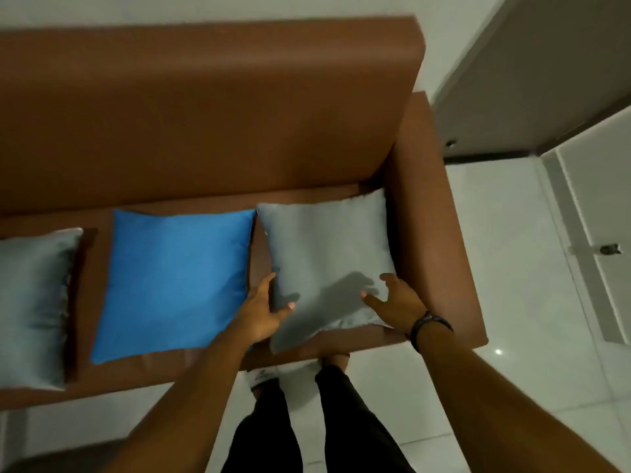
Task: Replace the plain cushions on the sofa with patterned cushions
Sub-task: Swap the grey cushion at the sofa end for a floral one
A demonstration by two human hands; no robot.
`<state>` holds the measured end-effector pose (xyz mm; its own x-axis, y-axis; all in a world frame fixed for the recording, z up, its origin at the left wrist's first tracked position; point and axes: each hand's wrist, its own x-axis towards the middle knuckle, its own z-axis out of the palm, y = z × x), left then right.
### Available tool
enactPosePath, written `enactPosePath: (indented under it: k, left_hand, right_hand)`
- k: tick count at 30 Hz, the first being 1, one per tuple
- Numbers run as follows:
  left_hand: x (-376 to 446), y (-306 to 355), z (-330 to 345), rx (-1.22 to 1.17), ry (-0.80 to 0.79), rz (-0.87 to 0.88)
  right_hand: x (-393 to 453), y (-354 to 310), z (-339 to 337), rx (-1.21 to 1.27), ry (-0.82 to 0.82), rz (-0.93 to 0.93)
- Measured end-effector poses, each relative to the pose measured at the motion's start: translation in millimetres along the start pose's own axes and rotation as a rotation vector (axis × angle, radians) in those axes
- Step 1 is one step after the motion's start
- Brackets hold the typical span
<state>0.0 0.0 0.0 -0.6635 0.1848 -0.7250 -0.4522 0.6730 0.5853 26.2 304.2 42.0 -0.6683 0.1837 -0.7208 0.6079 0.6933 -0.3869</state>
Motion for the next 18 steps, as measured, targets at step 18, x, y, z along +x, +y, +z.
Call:
enactPosePath:
  k: [18]
  left_hand:
    - [33.5,-2.8,28.5,-0.352,0.135,-0.069]
  right_hand:
    - [50.3,41.9,-18.2,0.239,0.089,0.054]
